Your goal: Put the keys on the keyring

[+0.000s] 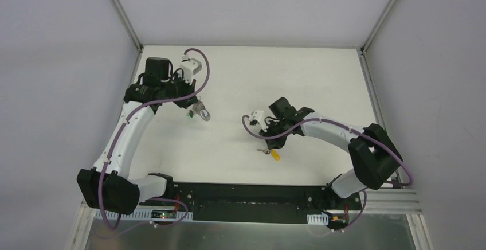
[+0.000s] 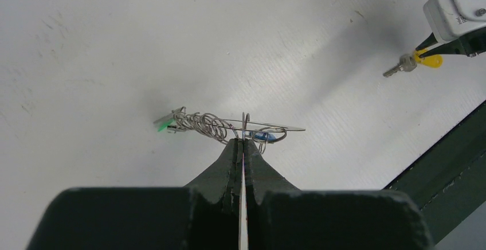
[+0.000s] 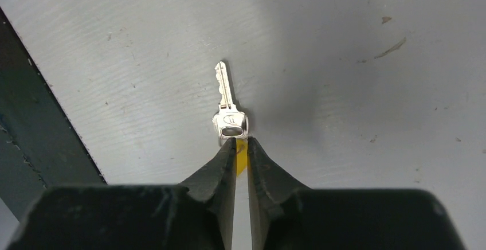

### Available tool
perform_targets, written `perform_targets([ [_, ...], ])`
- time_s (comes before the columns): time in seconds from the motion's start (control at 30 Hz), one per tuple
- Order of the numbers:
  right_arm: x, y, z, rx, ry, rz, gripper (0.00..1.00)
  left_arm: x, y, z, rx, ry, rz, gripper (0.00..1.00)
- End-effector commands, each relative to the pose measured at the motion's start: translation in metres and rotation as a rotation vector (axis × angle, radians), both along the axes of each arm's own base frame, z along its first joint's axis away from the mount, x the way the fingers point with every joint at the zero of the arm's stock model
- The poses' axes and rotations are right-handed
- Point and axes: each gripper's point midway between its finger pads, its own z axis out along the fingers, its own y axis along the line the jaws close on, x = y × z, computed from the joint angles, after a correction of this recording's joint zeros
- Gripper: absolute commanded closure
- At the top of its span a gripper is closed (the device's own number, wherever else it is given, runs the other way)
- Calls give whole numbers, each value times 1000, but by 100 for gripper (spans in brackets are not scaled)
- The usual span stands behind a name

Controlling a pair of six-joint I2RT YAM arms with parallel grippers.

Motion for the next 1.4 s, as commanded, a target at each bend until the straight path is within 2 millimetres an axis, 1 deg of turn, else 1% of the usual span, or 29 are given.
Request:
perform_targets([
  [0.0,9,-6,-7,-23,-19,-5,84,-1,-6,13,-11,-65,-27,100],
  [0.13,10,-8,-12,-35,-10,-7,81,-2,-7,13,-14,-71,-31,100],
  [0.2,9,-9,-11,-32,-9,-5,78,-3,-7,13,-11,-73,-34,100],
  [0.37,1,-9,-1,0,-5,35,67,-3,-5,13,0,-81,-33,100],
  [0.43,-4,-8,4,14,-3,54,61,-4,-4,13,4,-84,-33,100],
  [0.53,-10,-7,8,18,-24,80,56,-4,-2,14,13,-91,-32,100],
  [0.67,-18,-7,2,-31,-65,121,56,-3,0,14,30,-91,-31,100],
  [0.73,-18,-6,-2,-51,-86,133,56,-4,1,14,37,-87,-30,100],
  [0.83,-16,-5,-8,-79,-117,151,56,-5,2,14,40,-84,-31,100],
  [1.1,-10,-3,-15,-122,-152,179,59,-7,2,13,40,-79,-32,100],
  [1.27,-8,-3,-19,-140,-163,187,64,-7,2,13,43,-79,-36,100],
  [1.37,-8,-3,-19,-140,-164,189,69,-7,2,13,43,-77,-34,100],
])
